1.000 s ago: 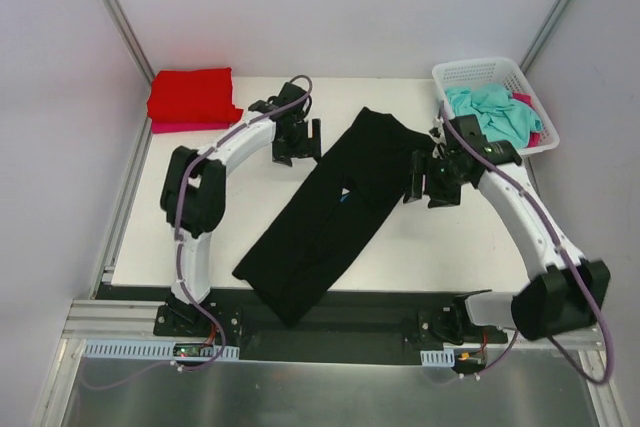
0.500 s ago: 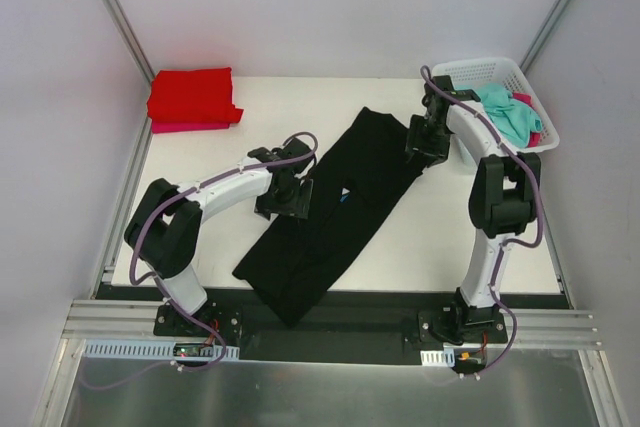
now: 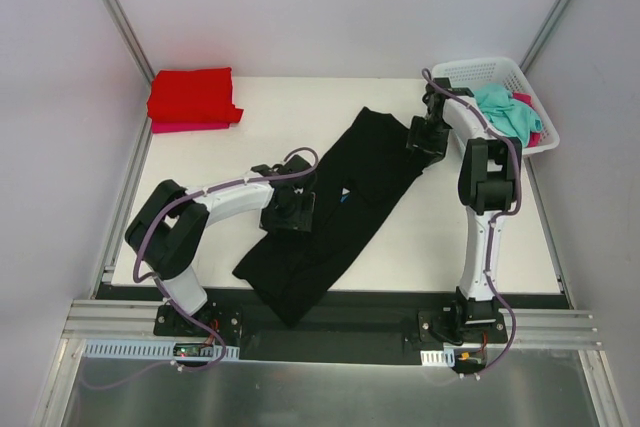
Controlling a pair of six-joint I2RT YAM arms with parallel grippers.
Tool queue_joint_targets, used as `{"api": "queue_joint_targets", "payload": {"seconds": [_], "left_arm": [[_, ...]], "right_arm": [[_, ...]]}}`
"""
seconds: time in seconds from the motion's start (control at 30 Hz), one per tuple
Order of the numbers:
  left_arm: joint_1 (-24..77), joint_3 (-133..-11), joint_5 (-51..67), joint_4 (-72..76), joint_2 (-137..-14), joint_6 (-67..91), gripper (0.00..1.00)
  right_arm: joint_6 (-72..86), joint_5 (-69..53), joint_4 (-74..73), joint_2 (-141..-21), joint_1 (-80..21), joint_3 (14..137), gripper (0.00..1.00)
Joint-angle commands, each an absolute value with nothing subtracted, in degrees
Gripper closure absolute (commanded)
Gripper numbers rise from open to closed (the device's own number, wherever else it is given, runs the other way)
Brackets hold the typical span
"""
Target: Fold and stack the t-shirts
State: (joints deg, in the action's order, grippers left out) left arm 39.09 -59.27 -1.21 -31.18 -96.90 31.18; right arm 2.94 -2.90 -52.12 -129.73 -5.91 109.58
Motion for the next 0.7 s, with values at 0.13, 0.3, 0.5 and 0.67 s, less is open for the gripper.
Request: {"api": "queue_joint_targets", "payload": {"seconds": [0.13, 0.3, 0.5, 0.67], "left_arm": [[43.1, -56.5, 2.0, -29.7, -95.7, 36.6, 0.24], [45.7, -56.7, 3.3, -29.9, -95.1, 38.4, 0.25], [49.5, -58.4, 4.0, -30.9, -94.5, 41.5, 0.25], [52.4, -61.2, 4.1, -32.4, -94.5, 43.2, 0.25]], "right_arm": [[2.8, -8.9, -55.4, -135.4, -6.4, 118.4, 0.4], [3.0, -13.6, -55.8, -138.6, -6.9, 123.7, 0.4], [4.7, -20.4, -54.6, -141.6, -7.3, 127.4, 0.4], [6.1, -26.8, -52.6, -143.3, -7.8, 129.3, 0.41]]}}
